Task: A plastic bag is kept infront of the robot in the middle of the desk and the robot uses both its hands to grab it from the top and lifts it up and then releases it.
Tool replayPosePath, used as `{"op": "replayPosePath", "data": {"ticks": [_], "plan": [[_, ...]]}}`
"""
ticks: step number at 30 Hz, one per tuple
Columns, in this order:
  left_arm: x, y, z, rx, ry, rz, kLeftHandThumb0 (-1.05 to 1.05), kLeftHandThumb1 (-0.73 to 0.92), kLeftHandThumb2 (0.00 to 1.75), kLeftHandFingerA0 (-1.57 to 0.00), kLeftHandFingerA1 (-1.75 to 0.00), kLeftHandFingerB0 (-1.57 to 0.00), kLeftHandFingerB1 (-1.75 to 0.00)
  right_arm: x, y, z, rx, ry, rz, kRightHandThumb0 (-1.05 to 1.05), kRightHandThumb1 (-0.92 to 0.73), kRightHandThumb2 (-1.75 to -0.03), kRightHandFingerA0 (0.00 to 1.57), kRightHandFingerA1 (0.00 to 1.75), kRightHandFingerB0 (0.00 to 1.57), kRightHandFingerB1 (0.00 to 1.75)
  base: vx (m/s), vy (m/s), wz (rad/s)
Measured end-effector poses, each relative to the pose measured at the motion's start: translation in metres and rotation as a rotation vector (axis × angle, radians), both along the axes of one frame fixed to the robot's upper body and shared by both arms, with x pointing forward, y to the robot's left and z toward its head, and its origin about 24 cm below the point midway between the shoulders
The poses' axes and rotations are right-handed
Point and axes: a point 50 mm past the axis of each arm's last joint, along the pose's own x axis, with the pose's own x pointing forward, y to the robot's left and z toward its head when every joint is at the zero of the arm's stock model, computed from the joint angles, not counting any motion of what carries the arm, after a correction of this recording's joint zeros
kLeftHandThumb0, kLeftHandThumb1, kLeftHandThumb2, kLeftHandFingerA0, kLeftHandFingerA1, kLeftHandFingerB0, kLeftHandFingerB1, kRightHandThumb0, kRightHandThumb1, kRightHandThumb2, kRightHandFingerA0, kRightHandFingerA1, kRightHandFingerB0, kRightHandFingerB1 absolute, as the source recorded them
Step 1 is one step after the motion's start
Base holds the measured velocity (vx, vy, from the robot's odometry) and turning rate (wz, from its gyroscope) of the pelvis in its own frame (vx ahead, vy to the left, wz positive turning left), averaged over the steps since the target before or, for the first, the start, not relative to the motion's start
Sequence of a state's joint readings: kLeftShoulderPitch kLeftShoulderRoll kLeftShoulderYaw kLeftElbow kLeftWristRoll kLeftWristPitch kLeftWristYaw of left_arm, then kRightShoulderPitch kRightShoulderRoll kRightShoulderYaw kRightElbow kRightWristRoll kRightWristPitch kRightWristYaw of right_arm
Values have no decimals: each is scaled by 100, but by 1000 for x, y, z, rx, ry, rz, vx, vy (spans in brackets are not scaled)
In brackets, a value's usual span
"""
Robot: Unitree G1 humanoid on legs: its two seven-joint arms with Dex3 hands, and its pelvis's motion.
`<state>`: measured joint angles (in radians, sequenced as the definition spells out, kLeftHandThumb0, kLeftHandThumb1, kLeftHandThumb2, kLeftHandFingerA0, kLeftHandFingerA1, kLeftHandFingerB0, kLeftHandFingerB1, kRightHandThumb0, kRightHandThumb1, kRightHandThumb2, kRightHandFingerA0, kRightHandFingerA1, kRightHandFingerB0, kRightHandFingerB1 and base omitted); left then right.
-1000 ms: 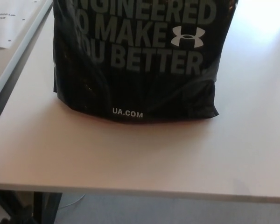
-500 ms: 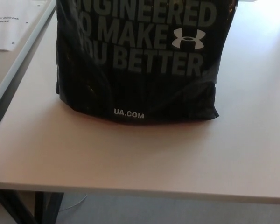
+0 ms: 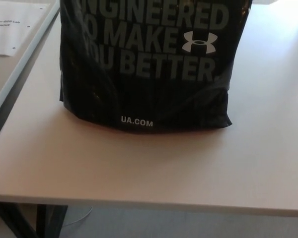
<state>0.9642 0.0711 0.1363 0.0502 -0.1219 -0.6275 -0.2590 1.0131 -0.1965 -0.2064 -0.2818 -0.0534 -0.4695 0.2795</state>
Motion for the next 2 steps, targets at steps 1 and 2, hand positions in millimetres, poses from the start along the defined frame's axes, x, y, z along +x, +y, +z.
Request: {"op": "replayPosePath", "data": {"ticks": [1, 2], "plan": [[-1, 0, 0, 0, -7, 1, -34, 58, 112, 0, -49, 0, -48, 0, 0, 0, 0, -5, 3, -70, -67, -103, 1, 40, 0, 26, 0, 0, 0], [-1, 0, 1, 1, -14, 1, -34, 58, 112, 0, -49, 0, -48, -1, 0, 0, 1, -10, 6, -70, -67, -103, 1, 40, 0, 26, 0, 0, 0]]}}
